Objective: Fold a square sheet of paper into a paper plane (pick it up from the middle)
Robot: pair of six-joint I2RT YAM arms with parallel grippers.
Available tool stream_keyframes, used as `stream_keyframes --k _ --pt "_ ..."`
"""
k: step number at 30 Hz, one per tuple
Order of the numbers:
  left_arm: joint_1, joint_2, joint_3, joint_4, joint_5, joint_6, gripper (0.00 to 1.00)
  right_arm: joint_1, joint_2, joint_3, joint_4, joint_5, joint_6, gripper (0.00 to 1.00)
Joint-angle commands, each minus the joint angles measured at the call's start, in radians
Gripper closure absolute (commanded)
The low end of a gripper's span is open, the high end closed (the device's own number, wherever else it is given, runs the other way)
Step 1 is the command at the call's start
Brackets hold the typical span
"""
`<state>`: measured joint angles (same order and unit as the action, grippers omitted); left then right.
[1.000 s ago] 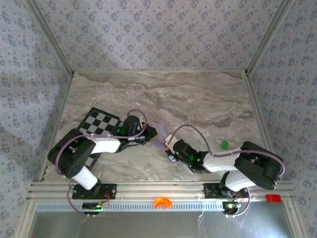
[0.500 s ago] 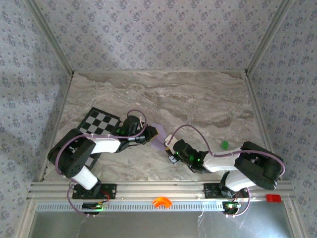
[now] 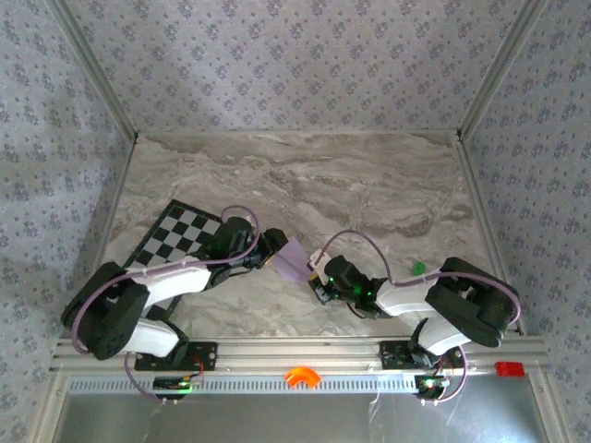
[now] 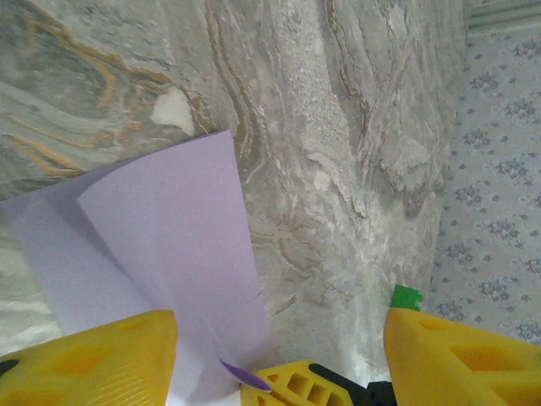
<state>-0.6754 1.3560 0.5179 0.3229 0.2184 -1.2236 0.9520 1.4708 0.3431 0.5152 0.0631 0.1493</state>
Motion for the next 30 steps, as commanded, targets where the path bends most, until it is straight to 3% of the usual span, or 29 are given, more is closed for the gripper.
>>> stream_keyframes --k 1,6,11,15,30 --pt "0.006 -0.061 -0.022 -0.099 -0.061 0.015 0.33 -0.014 0.028 0.005 0.002 -0.065 0.046 0.88" --pt "0.007 -0.128 -0.011 -0.168 -0.065 0.049 0.35 -0.056 0.053 0.009 0.016 -0.174 0.098 0.89" --pt "0.007 -0.134 0.014 -0.188 -0.035 0.092 0.51 -0.131 0.057 0.050 -0.043 -0.345 0.142 0.91" --pt "0.007 -0.103 0.024 -0.166 -0.004 0.100 0.57 -0.217 0.073 0.093 -0.082 -0.508 0.229 0.93" --pt "0.005 0.050 0.059 -0.041 0.097 0.101 0.71 -0.290 0.144 0.147 -0.111 -0.650 0.386 0.94"
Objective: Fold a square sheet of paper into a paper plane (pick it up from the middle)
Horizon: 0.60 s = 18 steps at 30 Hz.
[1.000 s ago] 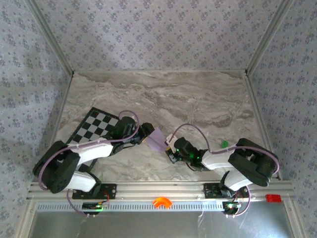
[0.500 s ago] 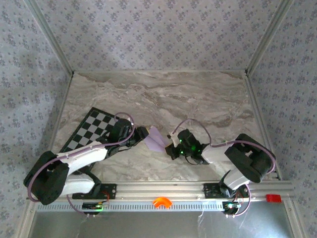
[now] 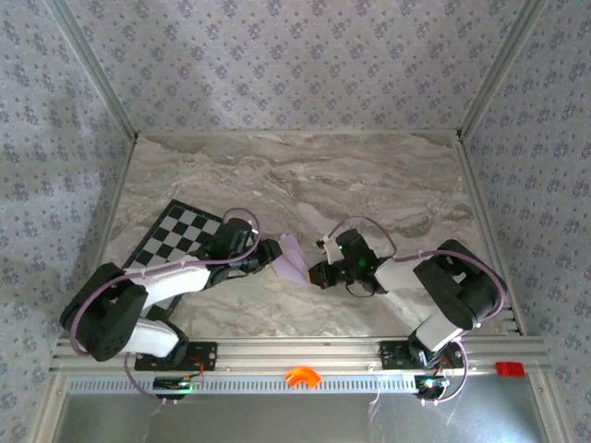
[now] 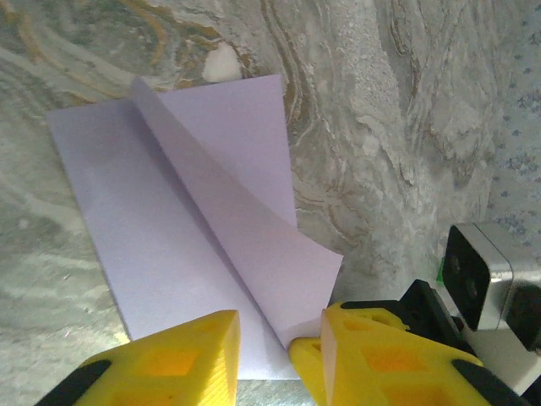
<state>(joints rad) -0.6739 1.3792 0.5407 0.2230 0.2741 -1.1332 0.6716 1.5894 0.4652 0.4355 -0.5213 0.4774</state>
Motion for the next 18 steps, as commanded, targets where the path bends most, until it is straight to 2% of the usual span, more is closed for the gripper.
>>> stream_keyframes --k 1,5,10,18 --pt "0.004 0.036 0.039 0.069 0.045 0.010 0.72 -0.014 0.032 0.024 -0.023 -0.078 0.072 0.94" --pt "0.004 0.068 0.051 0.087 0.054 0.007 0.74 -0.033 0.052 0.027 0.022 -0.135 0.144 0.95" --pt "0.003 0.075 0.041 0.102 0.031 -0.003 0.77 -0.042 0.060 0.015 0.039 -0.126 0.213 0.95" --pt "-0.002 0.093 0.028 0.121 0.033 -0.009 0.77 -0.063 0.108 -0.067 0.283 -0.157 0.377 0.97"
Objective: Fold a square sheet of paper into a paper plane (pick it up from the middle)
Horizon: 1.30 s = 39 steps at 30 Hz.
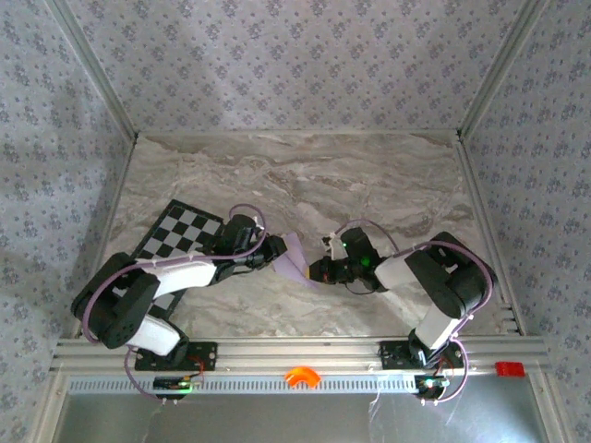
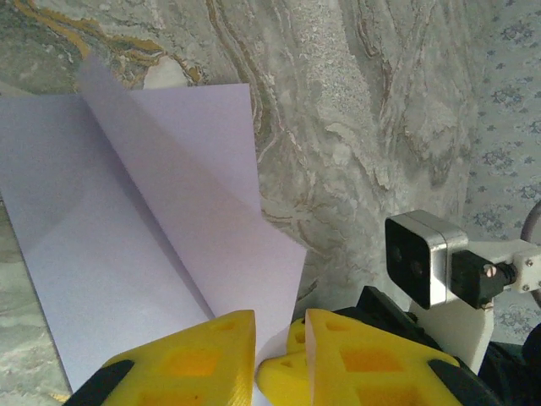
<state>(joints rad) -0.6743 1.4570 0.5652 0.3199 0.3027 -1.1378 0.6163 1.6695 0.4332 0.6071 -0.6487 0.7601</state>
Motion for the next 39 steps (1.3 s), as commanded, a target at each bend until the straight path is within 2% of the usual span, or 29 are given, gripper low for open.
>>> stream_keyframes --k 1,13,23,39 --pt "-0.001 0.018 0.004 0.022 0.002 -0.002 0.77 -0.010 0.035 -0.037 0.118 -0.028 0.103 0.97" --pt "-0.021 0.119 0.044 -0.008 -0.001 0.022 0.82 -0.025 0.068 -0.038 0.139 -0.049 0.137 0.98" --pt "-0.025 0.171 0.006 -0.009 -0.040 0.003 0.85 -0.047 0.083 -0.036 0.155 -0.084 0.180 0.98" --pt "-0.026 0.148 0.003 -0.061 -0.068 0.028 0.85 -0.056 0.090 0.004 0.049 -0.089 0.173 1.00"
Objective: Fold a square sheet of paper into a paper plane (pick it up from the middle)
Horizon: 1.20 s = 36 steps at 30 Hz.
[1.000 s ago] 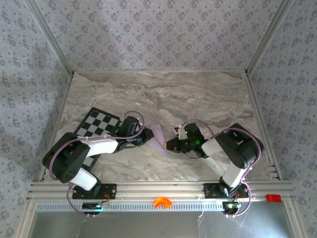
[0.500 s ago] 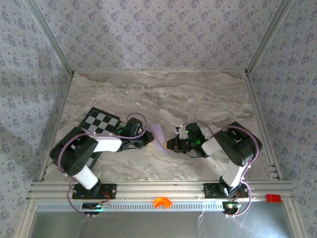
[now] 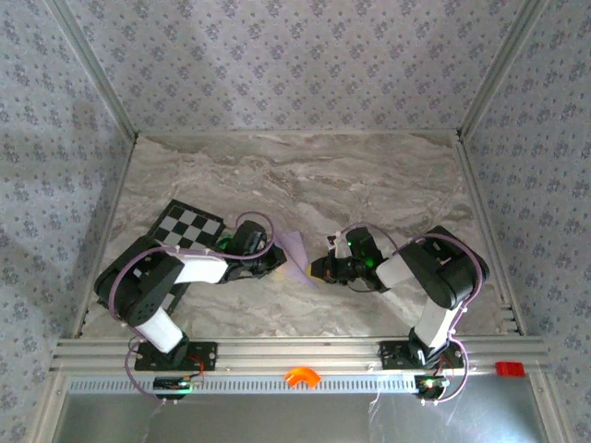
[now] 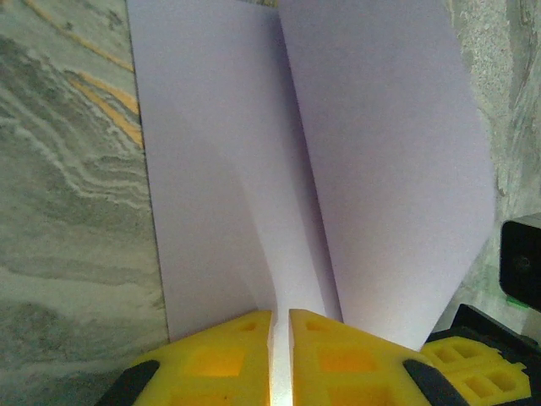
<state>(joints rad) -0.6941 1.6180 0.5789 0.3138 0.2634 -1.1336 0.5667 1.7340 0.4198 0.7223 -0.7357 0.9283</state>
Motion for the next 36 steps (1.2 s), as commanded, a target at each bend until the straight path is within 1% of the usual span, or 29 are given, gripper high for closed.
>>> stream_keyframes --k 1,8,11,14,19,28,36 --pt "-0.006 -0.021 -0.002 -0.055 -0.026 0.030 0.85 -0.007 0.027 0.021 -0.080 -0.002 0.004 1.00" --pt "-0.012 -0.080 0.069 -0.062 -0.009 0.073 0.82 -0.008 0.047 0.036 -0.103 -0.015 0.017 1.00" --pt "-0.022 -0.085 0.090 -0.048 0.010 0.084 0.82 -0.012 0.068 0.036 -0.080 -0.024 0.044 1.00" --pt "-0.028 -0.063 0.099 -0.002 0.044 0.076 0.83 -0.017 0.087 0.034 -0.055 -0.035 0.067 1.00" --pt "-0.028 -0.023 0.089 0.067 0.061 0.045 0.85 -0.022 0.093 0.035 -0.060 -0.036 0.070 1.00" --pt "-0.028 0.053 0.099 0.112 0.052 0.012 0.87 -0.022 0.091 0.036 -0.072 -0.030 0.069 1.00" --pt "-0.025 0.104 0.090 0.137 0.013 -0.034 0.89 -0.023 0.084 0.037 -0.091 -0.027 0.056 1.00"
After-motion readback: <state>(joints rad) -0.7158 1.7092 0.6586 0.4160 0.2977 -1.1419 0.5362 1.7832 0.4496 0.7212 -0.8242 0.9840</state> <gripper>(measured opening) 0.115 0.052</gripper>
